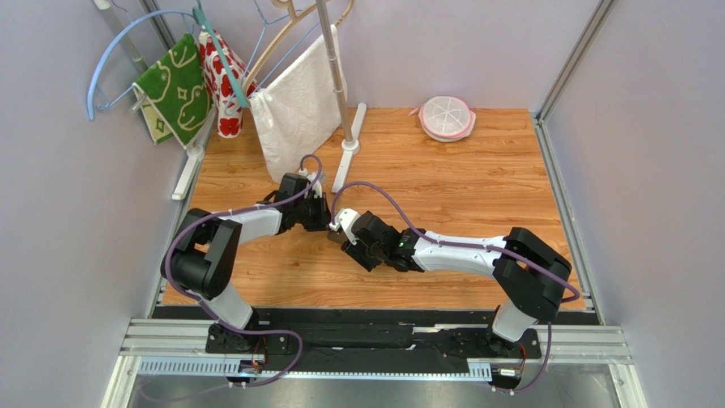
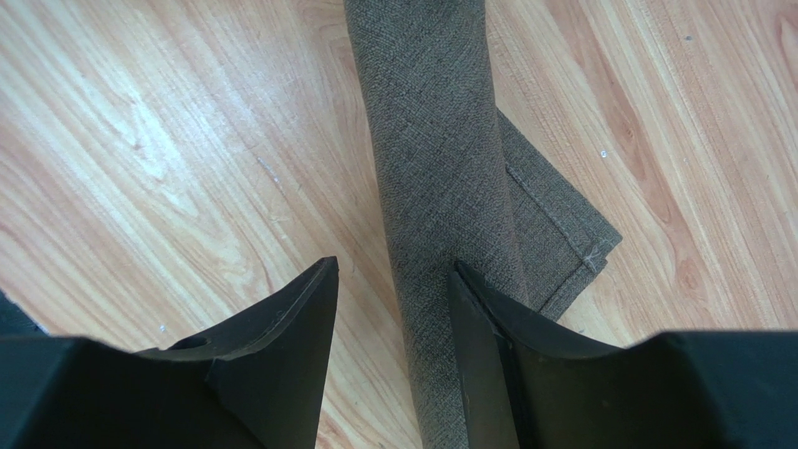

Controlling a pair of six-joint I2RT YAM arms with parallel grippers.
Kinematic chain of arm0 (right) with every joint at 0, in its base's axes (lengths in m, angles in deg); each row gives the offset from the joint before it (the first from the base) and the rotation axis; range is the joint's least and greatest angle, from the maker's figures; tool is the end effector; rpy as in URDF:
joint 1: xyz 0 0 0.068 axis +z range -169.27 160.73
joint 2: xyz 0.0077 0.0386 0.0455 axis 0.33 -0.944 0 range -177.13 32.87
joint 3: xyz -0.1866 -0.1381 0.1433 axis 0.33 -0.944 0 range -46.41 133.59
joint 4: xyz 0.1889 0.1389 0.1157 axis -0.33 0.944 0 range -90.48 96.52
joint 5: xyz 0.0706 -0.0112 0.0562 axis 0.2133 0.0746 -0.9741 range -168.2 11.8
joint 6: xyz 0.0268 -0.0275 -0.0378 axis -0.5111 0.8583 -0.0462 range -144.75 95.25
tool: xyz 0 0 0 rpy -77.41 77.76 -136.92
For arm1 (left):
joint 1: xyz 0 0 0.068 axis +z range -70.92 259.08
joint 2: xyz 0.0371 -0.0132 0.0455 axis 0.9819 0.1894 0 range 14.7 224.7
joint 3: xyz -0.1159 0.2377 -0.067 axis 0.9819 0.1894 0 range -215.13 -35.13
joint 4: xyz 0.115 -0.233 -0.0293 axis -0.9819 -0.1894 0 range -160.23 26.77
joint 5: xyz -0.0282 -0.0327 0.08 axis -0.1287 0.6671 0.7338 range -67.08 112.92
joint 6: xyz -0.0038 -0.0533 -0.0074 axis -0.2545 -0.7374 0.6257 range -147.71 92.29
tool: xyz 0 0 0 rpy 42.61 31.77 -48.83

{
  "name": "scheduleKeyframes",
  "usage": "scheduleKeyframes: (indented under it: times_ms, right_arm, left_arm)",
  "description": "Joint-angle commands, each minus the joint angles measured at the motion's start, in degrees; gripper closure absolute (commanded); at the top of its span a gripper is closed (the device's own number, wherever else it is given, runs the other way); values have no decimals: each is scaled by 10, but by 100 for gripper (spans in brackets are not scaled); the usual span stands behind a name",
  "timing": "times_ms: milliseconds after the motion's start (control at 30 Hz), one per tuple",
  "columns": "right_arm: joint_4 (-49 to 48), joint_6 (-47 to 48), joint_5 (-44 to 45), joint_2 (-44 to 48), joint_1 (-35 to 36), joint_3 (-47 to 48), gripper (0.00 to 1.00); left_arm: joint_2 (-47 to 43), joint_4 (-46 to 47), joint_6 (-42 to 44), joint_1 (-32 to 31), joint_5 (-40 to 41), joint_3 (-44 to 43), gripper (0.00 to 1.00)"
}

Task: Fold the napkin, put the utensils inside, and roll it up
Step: Roll the napkin with the utensil

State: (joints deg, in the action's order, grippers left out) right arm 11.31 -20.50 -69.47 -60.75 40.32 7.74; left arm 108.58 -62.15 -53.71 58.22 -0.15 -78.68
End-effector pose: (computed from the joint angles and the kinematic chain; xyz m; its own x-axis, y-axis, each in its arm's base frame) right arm 0.1729 0.2839 0.1824 -0.3342 -0.7139 -0.6153 -0.8313 0.5309 -0.1645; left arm 0.2849 -0.1234 0.1457 -0.8847 -0.0944 -0.4565 0.1991 0.8091 -0.5530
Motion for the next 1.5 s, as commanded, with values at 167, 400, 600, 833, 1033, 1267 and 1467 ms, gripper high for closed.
scheduleKeyframes:
  times_ms: [167,400,600,833,1033,1267,1467]
  right_arm:
    - [-52,22,45,-41,2,-18,49]
    - [-57,29,49,-24,9,-26,48]
    - [-27,47,64,8,42,-8,44]
    - [-49,66,120,5,45,-12,43]
    - [-63,85,144,-14,45,-11,41]
    - [-63,83,123,-45,25,-4,38]
    - [-38,50,33,-49,-22,-8,42]
  left_arm:
    - [9,-21,34,2,-5,-9,100]
    - [9,-36,47,2,-1,-19,100]
    - [9,-47,52,2,6,-22,100]
    - [7,-49,53,2,4,-22,100]
    - [6,-49,53,2,2,-22,100]
    - [5,-49,54,2,0,-22,100]
    - [-2,-40,59,2,-12,-20,100]
